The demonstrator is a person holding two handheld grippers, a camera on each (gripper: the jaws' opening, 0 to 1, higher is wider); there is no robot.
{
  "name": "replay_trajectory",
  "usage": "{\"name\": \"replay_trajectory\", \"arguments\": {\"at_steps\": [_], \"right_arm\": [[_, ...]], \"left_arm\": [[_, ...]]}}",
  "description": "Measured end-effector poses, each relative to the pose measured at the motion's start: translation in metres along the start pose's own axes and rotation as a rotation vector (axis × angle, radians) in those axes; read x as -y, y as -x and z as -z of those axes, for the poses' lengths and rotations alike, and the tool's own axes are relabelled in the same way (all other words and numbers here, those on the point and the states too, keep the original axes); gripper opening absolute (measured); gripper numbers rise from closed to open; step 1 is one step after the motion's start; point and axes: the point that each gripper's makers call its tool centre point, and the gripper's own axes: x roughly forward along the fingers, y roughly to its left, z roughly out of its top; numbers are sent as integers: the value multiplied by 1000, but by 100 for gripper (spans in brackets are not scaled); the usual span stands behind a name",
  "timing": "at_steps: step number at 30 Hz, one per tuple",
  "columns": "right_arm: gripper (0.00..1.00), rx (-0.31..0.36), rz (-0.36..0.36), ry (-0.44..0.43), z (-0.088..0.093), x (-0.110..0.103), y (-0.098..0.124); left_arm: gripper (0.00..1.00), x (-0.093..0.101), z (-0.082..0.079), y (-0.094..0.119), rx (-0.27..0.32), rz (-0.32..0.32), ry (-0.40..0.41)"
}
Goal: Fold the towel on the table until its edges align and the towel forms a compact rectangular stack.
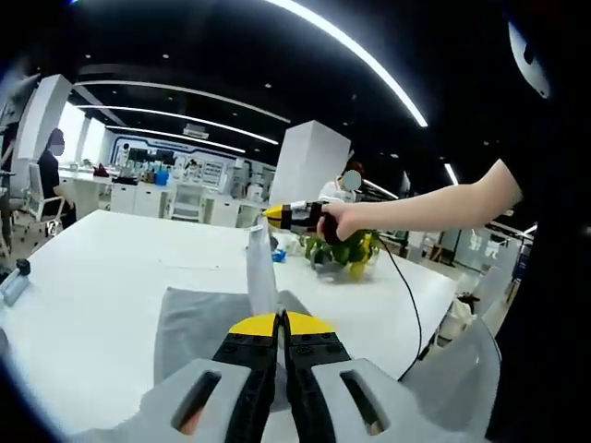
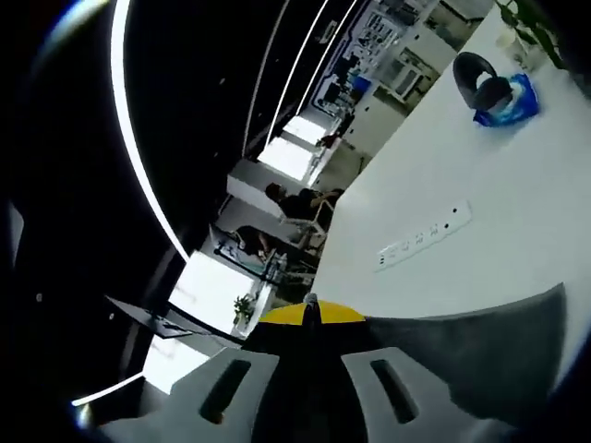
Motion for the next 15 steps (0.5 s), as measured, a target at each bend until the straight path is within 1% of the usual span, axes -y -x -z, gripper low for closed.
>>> {"name": "replay_trajectory", "arguments": {"at_steps": [6, 8, 15], "right_arm": [[0, 16, -4, -53, 5, 3, -6], [0, 25, -10, -70, 4, 5, -9], [0, 29, -5, -100, 9, 14, -17]], "left_arm": [[1, -9, 4, 1, 2, -26, 9], [1, -11, 4, 2, 5, -28, 11], [1, -19, 12, 3, -13, -45, 23]]}}
